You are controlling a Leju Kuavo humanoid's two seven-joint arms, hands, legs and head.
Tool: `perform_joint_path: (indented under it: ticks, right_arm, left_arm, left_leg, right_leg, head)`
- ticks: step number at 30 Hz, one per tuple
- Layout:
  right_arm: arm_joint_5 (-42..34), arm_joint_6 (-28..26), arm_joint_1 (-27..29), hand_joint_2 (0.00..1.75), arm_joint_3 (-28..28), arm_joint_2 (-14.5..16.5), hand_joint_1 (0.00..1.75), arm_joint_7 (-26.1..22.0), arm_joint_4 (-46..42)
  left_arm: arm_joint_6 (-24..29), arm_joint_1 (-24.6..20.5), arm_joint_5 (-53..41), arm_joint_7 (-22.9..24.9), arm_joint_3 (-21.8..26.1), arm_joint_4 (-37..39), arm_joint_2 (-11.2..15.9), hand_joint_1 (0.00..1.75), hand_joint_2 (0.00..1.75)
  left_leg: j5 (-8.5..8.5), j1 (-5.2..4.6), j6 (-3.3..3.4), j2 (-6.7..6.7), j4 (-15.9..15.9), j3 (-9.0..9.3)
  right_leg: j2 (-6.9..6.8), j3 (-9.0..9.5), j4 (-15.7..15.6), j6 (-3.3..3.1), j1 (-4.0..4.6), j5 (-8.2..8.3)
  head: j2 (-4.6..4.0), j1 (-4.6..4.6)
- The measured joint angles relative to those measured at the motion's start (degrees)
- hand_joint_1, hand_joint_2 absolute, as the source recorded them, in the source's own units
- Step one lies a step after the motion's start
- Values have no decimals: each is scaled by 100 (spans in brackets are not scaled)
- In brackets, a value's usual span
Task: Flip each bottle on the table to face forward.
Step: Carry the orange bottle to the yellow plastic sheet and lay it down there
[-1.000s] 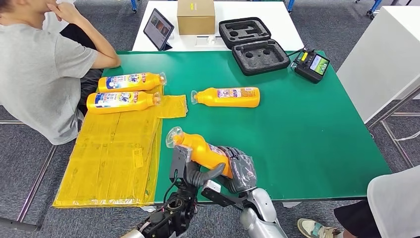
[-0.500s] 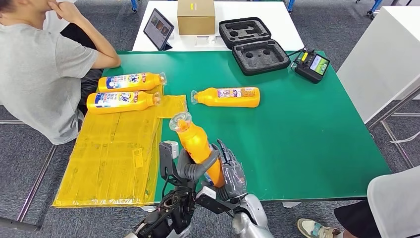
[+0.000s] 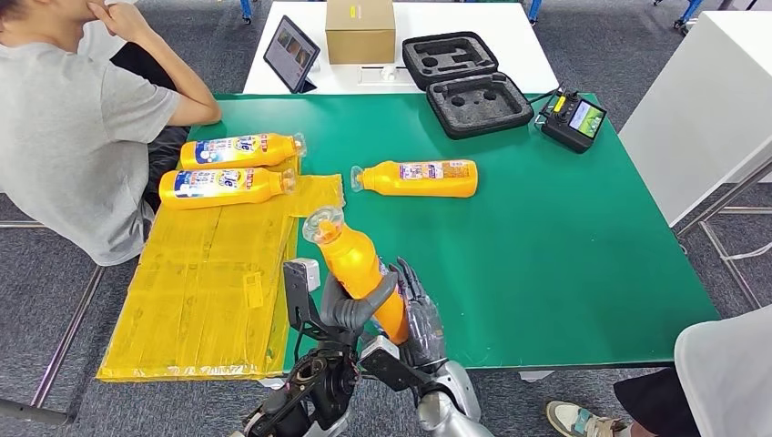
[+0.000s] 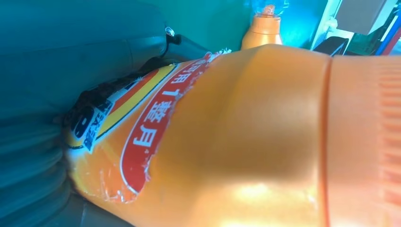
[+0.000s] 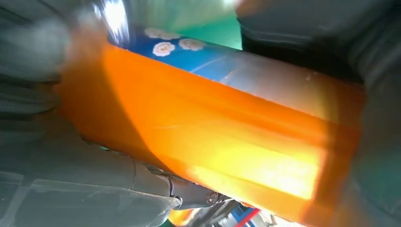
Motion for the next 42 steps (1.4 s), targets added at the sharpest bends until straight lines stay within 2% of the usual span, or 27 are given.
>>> perform_joint_path:
  ticks: [3, 11, 13, 17, 22, 27, 32, 37, 42]
  right_arm:
    - [-425, 119, -1, 175, 262, -73, 0, -3, -61]
    - [-754, 191, 14, 175, 557, -217, 0, -1, -167]
    - [-982, 271, 45, 175, 643, -252, 0, -1, -247]
    - [-1314, 388, 154, 175, 779, -338, 0, -1, -460]
    - [-1561, 618, 312, 175, 808, -441, 0, -1, -695]
    - [-1762, 878, 475, 175, 760, -542, 0, -1, -918]
    - [-1821, 966, 571, 175, 756, -596, 0, -1, -1072]
    - [-1849, 1044, 629, 175, 756, -609, 0, -1, -1169]
    - [-1935, 1145, 754, 175, 756, -629, 0, -1, -1311]
  left_arm:
    - [108, 7, -108, -73, 4, -4, 2, 171, 175]
    - [351, 12, -374, -126, 13, -74, 8, 173, 175]
    - [573, 32, -893, -135, 68, -177, 26, 174, 175]
    - [1033, 159, -2616, -154, 447, -582, 105, 175, 175]
    - [1515, 285, -4277, -170, 1055, -1010, 401, 175, 175]
    - [1575, 385, -5641, -171, 1837, -1055, 842, 175, 175]
    - [1581, 366, -5797, -168, 2216, -973, 1172, 174, 175]
    - [1581, 355, -5953, -169, 2344, -912, 1291, 171, 175]
    - [1581, 290, -7005, -169, 2645, -776, 1339, 171, 175]
  left_leg:
    - [0, 0, 0, 0, 0, 0]
    - [0, -1, 0, -1, 0, -1]
    - [0, 0, 0, -1, 0, -1]
    - [0, 1, 0, 0, -1, -1]
    - [0, 2, -1, 0, -3, -1]
    - [2, 4, -4, 2, -3, 3]
    - [4, 4, -6, 1, -3, 2]
    - [4, 2, -6, 0, -2, 2]
    - [3, 2, -6, 1, -3, 1]
  right_leg:
    - [0, 0, 0, 0, 0, 0]
    - [0, 1, 0, 0, -1, 0]
    - [0, 1, 0, 0, 0, 0]
    - [0, 0, 0, 0, 1, -1]
    - [0, 1, 2, -1, 2, -1]
    - [1, 0, 3, -2, 4, -1]
    - [1, 0, 4, -2, 3, -1]
    - [0, 0, 4, -2, 0, -1]
    - [1, -1, 4, -2, 1, -1]
  head:
    - [0, 0]
    - [0, 0]
    - [0, 1]
    - [0, 1]
    - [0, 1]
    - [0, 2]
    - [0, 2]
    - [0, 2]
    - [0, 2]
